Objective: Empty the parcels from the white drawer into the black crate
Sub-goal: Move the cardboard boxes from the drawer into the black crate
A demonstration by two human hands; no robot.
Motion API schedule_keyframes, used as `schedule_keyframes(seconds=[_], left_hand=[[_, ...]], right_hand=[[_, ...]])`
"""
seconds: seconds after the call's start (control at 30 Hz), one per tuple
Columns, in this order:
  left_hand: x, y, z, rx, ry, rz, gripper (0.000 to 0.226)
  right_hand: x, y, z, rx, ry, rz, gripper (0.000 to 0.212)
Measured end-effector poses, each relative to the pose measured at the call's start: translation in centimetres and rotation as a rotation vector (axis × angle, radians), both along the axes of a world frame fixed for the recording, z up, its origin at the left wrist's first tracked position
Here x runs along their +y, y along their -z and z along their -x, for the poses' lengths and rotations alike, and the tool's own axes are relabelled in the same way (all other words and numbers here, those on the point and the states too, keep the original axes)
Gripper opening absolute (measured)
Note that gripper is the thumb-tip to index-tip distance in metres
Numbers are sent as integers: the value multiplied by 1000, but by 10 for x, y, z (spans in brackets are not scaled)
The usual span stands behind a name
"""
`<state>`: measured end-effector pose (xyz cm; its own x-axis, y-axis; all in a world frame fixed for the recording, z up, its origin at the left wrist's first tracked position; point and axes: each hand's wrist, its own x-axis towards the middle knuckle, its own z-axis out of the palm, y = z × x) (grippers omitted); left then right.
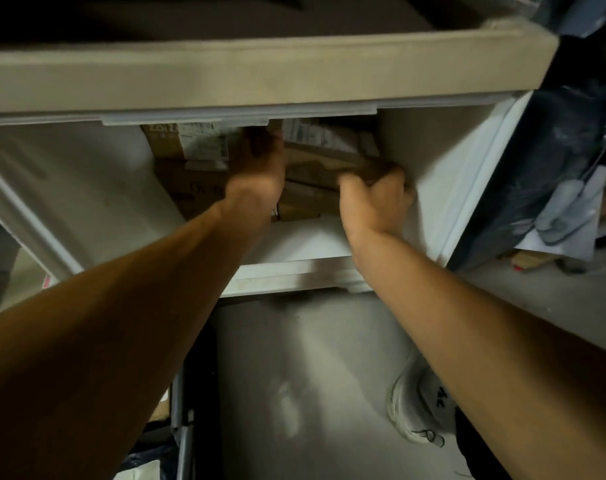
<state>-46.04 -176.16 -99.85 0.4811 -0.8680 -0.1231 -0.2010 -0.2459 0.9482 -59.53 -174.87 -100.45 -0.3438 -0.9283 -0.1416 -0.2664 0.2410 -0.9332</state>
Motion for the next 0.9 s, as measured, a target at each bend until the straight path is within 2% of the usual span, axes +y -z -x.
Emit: schedule_keyframes(seconds=[0.07,0.13,0.23,0.33,0.43,0.67,0.73,0.8,0.9], left_hand=[[19,3,2,34,-3,-7,47],[40,5,6,59,-16,-75,38],[66,5,5,61,-38,-116,36],[96,-8,2,142,-67,-113,31],[127,-20,-2,173,-92,-106,30],[197,-54,-30,57,-156,-11,35],[216,-61,-36,68,-137,-3,36],[232,-65,-41,81,-131,8,31],[253,-72,-46,124,-148,55,19]], right_hand=[[23,5,6,-4,6,-27,70],[43,10,12,31,15,-30,65],[63,3,14,-9,-2,2,57],[78,-15,14,-30,-36,33,43],[96,-31,13,-40,-87,19,39],[152,-53,-5,-16,-269,7,57],[166,-59,-9,9,-300,6,50],[177,-64,-12,7,-314,3,50],[191,-73,-15,-40,-336,-4,65]])
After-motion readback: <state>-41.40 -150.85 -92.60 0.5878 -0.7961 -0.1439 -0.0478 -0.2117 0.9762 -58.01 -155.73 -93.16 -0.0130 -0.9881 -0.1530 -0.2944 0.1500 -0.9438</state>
